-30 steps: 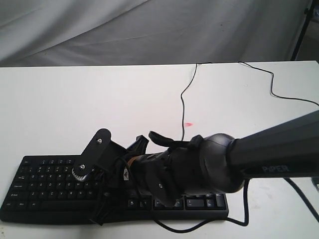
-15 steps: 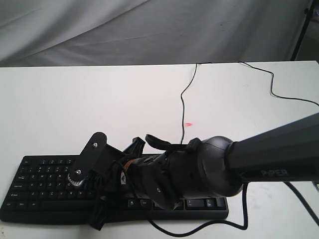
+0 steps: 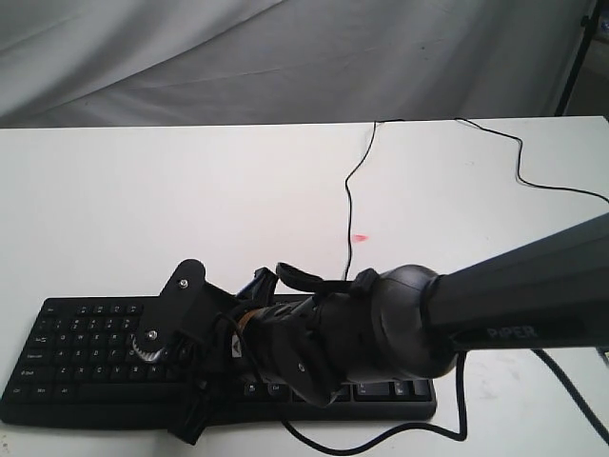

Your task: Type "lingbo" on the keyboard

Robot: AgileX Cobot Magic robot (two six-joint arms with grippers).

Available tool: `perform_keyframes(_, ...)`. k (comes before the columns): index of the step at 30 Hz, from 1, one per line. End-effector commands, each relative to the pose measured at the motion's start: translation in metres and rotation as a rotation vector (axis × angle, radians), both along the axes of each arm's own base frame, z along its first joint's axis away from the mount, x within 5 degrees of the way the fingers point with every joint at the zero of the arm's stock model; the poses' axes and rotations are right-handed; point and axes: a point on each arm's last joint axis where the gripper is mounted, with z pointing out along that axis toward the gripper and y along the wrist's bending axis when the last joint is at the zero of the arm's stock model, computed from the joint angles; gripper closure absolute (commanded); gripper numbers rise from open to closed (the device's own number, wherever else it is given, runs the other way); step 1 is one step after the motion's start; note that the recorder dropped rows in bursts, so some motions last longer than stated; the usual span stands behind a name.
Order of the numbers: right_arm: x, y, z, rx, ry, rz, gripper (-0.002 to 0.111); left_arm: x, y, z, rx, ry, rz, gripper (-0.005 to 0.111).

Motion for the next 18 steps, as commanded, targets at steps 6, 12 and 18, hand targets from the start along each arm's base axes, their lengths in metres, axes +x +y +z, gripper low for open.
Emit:
perform_keyframes(6,0.0,0.0,0.0,0.0,-0.006,0.004,0.108,0.0,0.0,-0.002,-0.004,0.004,-0.004,0.106)
perform_keyframes(12,-0.001,0.0,-0.005,-0.013,0.009,0.007,0.108,0.0,0.0,-0.002,-0.004,0.004,-0.004,0.106)
perform_keyframes(18,0.001,-0.003,0.008,-0.003,-0.008,0.007,0.108,0.0,0.0,-0.002,-0.004,0.004,-0.004,0.106)
